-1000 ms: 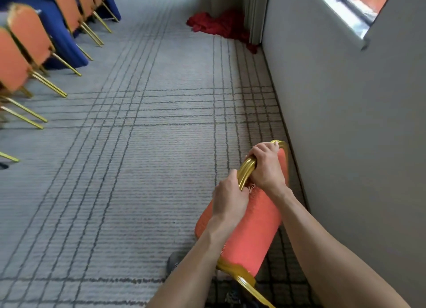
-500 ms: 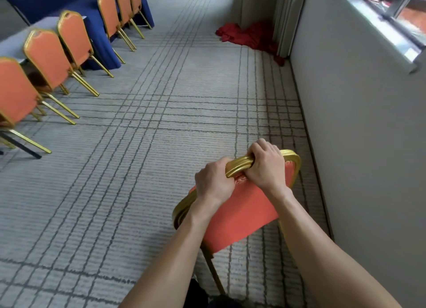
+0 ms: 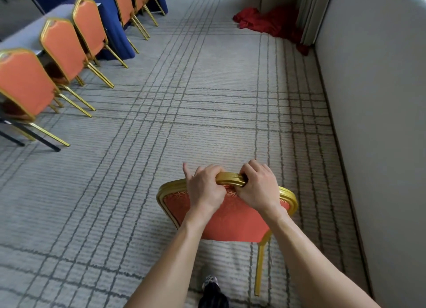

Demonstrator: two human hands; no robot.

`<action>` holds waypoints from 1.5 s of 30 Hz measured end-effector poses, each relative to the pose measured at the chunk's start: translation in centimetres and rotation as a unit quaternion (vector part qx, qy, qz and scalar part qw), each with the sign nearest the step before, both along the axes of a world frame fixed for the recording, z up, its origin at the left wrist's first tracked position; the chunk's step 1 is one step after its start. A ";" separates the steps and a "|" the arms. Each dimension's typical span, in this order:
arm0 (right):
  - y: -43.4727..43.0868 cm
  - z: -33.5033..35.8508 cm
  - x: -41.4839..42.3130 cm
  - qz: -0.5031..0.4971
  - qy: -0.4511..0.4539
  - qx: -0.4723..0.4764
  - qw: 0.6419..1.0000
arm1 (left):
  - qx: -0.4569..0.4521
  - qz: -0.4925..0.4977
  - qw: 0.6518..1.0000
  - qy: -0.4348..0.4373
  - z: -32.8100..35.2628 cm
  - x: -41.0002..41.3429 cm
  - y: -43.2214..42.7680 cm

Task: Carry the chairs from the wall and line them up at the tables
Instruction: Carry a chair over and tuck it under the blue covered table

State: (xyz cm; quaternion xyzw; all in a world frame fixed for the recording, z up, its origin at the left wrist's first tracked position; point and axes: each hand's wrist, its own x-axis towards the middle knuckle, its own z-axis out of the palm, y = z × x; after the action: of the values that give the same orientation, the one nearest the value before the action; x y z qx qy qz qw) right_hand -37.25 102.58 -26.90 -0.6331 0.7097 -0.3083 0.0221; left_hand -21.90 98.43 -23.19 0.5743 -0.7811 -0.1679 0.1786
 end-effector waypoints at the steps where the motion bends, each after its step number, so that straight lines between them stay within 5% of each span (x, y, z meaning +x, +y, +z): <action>1: -1.0 -0.2 0.9 0.001 0.003 0.001 1.000 | 0.008 0.004 1.000 0.000 -0.5 0.9 -0.9; 18: -9.1 -0.5 2.8 -0.095 0.071 0.014 0.993 | -0.017 -0.027 0.996 -0.082 -2.7 4.1 -11.2; 26: -12.7 -0.6 1.7 -0.126 0.098 0.005 0.987 | -0.014 -0.034 0.998 -0.044 -2.5 3.3 -14.8; 33: -20.8 -1.0 -1.2 -0.140 0.094 0.029 0.985 | -0.057 0.009 0.997 -0.049 -2.5 0.1 -22.1; 45: -39.1 -0.2 -6.7 -0.098 0.072 0.119 0.985 | -0.006 0.025 0.997 -0.069 -1.7 -5.0 -39.3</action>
State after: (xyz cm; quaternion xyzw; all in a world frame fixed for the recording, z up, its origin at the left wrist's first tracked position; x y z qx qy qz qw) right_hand -43.96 63.51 -27.07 -0.5736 0.7998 -0.1763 0.0157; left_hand -26.86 59.13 -24.88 0.6030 -0.7778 -0.1190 0.1315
